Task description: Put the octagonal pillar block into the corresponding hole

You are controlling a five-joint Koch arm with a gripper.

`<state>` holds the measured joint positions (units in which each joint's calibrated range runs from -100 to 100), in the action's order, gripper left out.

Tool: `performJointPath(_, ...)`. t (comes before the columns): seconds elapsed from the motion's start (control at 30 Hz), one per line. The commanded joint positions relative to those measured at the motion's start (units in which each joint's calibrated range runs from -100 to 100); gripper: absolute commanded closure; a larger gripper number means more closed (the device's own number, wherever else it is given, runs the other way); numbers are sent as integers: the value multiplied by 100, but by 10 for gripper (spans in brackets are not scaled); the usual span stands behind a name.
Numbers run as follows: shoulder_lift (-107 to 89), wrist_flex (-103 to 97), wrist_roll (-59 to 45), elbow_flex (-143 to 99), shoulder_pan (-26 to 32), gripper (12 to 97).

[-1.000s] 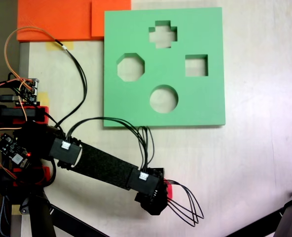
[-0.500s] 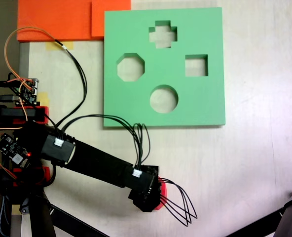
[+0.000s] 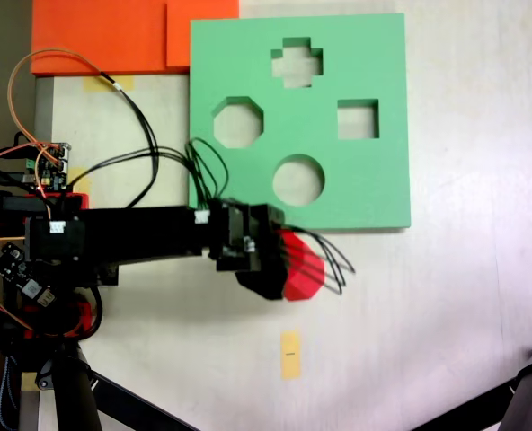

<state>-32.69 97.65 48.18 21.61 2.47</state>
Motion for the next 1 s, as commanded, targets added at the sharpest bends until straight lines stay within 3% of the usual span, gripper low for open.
performJointPath(0.0,-320,235,503,242,562,743)
performJointPath(0.1,-41,235,1148,432,1216,744)
performJointPath(0.3,756,235,1617,1080,1822,756)
performJointPath(0.97,1621,235,2471,1080,2545,758)
